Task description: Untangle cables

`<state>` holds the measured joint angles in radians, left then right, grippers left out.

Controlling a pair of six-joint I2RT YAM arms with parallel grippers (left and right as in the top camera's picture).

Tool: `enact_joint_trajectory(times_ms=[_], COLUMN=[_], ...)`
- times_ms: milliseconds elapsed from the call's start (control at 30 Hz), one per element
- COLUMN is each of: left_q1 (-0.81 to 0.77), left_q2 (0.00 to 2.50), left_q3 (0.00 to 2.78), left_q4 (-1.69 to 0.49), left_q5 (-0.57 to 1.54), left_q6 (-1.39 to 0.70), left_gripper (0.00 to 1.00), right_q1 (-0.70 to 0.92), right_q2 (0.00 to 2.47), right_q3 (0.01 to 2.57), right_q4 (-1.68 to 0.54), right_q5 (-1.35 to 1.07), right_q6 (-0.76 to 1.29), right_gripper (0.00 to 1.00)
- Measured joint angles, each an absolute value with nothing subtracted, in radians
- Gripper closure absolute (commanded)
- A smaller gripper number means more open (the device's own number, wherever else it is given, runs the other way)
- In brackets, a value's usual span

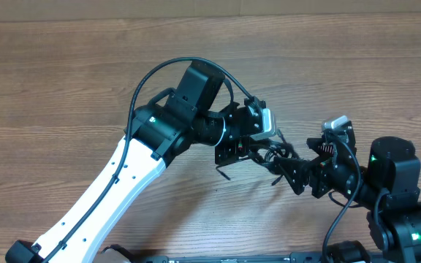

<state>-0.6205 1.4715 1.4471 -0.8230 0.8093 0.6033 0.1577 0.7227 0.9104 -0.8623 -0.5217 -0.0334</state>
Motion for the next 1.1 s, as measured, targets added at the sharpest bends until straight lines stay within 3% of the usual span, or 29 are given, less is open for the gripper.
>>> enact_joint_trajectory(times_ms=[67,267,367,433,533,733,933,1100], left_q1=[-0.62,-0.62,-0.62,-0.62,-0.62,-0.603,-0.448,-0.419], left_q2=[1.472,1.472,1.471,1.47,1.468,1.463,1.46,1.46], left_q3=[1.447,1.447,1.447,1.447,1.447,1.448,1.448,1.448], left_q4=[-0.823,-0.804,-0.777,-0.777,-0.773,-0.701,-0.717,-0.736], left_q5=[0.865,0.95,0.978,0.982,0.988,0.883,0.736,0.865], left_q6=[0.614,0.632,0.632,0.632,0.631,0.433,-0.041,-0.16], left_gripper=[0.96,0.96,0.96,0.96,0.95,0.48,0.44,0.33], right_q1=[0.158,0.158,0.158,0.158,0.157,0.158,0.158,0.158], right_q2=[0.723,0.723,0.723,0.723,0.723,0.725,0.726,0.727], right_q3=[0.91,0.911,0.911,0.911,0.911,0.911,0.911,0.911], right_q4=[-0.831,-0.827,-0.83,-0.831,-0.84,-0.85,-0.732,-0.585], right_q5=[-0.529,-0.662,-0.729,-0.737,-0.754,-0.675,-0.514,-0.472], right_q6=[-0.087,-0.162,-0.179,-0.184,-0.183,-0.115,0.06,0.216], right_gripper=[0.32,0.55,0.88,0.96,0.96,0.96,0.96,0.96])
